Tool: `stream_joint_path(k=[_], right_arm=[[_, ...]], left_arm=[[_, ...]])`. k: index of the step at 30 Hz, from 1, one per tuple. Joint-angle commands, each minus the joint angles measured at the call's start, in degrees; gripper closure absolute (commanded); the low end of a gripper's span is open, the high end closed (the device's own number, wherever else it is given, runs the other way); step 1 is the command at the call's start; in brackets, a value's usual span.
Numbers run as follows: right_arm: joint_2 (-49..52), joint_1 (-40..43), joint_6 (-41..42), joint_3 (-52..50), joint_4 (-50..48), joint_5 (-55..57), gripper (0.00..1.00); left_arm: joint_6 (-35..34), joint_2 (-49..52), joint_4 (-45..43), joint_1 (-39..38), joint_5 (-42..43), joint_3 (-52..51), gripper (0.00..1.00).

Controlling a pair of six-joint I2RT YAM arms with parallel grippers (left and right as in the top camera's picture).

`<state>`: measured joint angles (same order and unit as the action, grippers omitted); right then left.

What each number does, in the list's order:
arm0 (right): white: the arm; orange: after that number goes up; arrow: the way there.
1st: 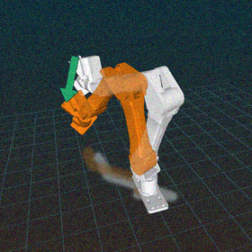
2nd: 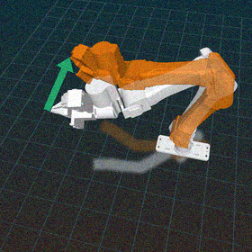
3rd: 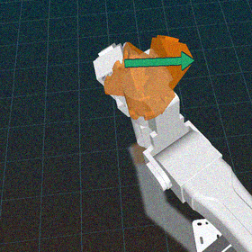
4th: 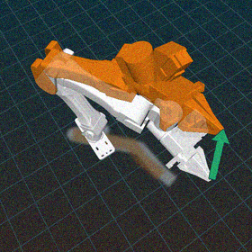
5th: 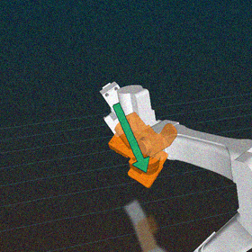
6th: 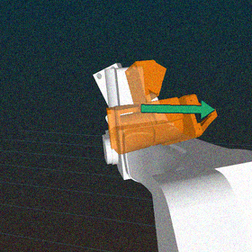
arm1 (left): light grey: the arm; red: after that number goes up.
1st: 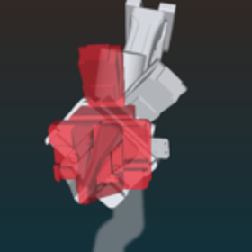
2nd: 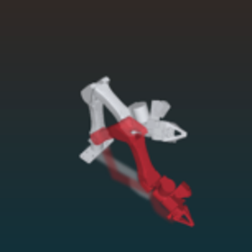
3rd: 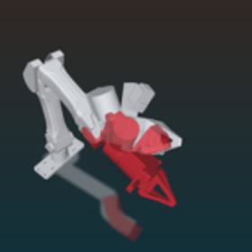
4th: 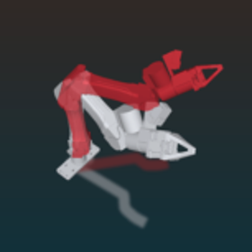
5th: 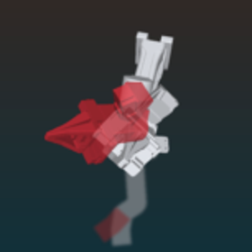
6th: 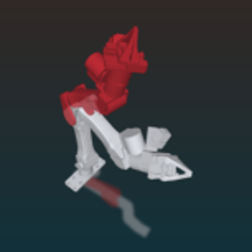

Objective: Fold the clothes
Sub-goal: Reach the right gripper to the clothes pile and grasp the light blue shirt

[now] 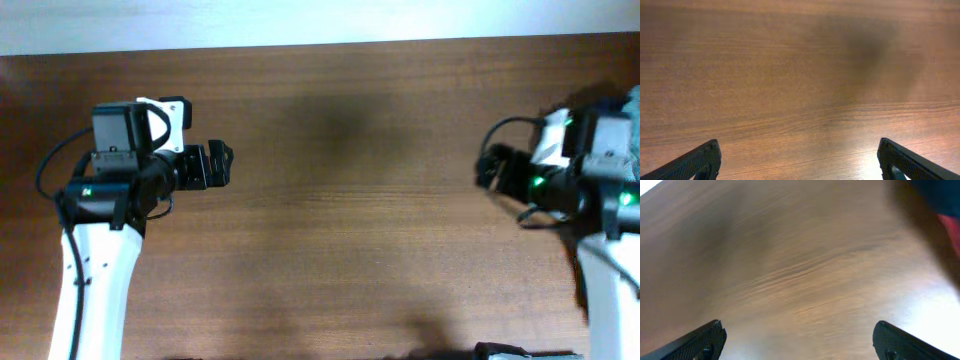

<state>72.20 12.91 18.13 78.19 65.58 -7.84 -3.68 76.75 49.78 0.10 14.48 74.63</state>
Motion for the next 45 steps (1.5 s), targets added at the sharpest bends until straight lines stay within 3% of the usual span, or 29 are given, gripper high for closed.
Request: stream_joint_path(k=[1, 7, 12, 19, 26, 30, 31, 34, 36, 42, 45], right_arm=[[5.6, 10.69, 6.27, 5.05, 0.31, 5.35, 0.01], [17.51, 29.77, 11.56, 13.33, 1.86, 4.96, 0.02], [25.73, 37.44, 12.83, 14.19, -1.11, 3.76, 0.02], [34.86, 38.84, 12.9, 14.19, -10.82, 0.74, 0.02], [38.01, 38.82, 19.08, 14.19, -19.47, -2.32, 0.03], [40.52, 38.82, 19.45, 14.16, -20.11, -2.29, 0.18], [40.89, 38.82, 19.45, 14.16, -19.96, -2.34, 0.28], [41.55, 38.82, 19.45, 14.19, -19.32, -3.19, 0.7], [40.24, 38.99, 19.45, 14.97, -19.08, -8.7, 0.87], [30.84, 36.59, 18.29, 22.69, -18.4, -26.4, 0.96], [22.73, 29.68, 15.5, 26.93, -16.04, -27.47, 0.96]], left_arm=[[0.9, 1.7, 1.38, -0.22, -0.2, 1.07, 0.0], [0.87, 2.03, 2.86, -0.22, -0.2, 1.07, 0.0], [0.87, 2.03, 3.02, -0.22, -0.2, 1.07, 0.0], [0.87, 2.03, 3.08, -0.22, -0.17, 1.07, 0.0], [0.87, 2.03, 4.13, -0.22, -0.17, 1.07, 0.0], [0.87, 2.03, 5.01, -0.22, -0.2, 1.07, 0.0], [0.87, 2.03, 5.03, -0.22, -0.17, 1.07, 0.0], [0.87, 2.03, 5.07, -0.22, -0.17, 1.05, 0.0], [0.87, 2.03, 5.22, -0.22, -0.17, 1.07, 0.0], [0.9, 2.03, 4.48, -0.22, -0.39, 1.07, 0.0], [0.9, 2.05, 2.38, -0.22, -0.39, 1.07, 0.0]])
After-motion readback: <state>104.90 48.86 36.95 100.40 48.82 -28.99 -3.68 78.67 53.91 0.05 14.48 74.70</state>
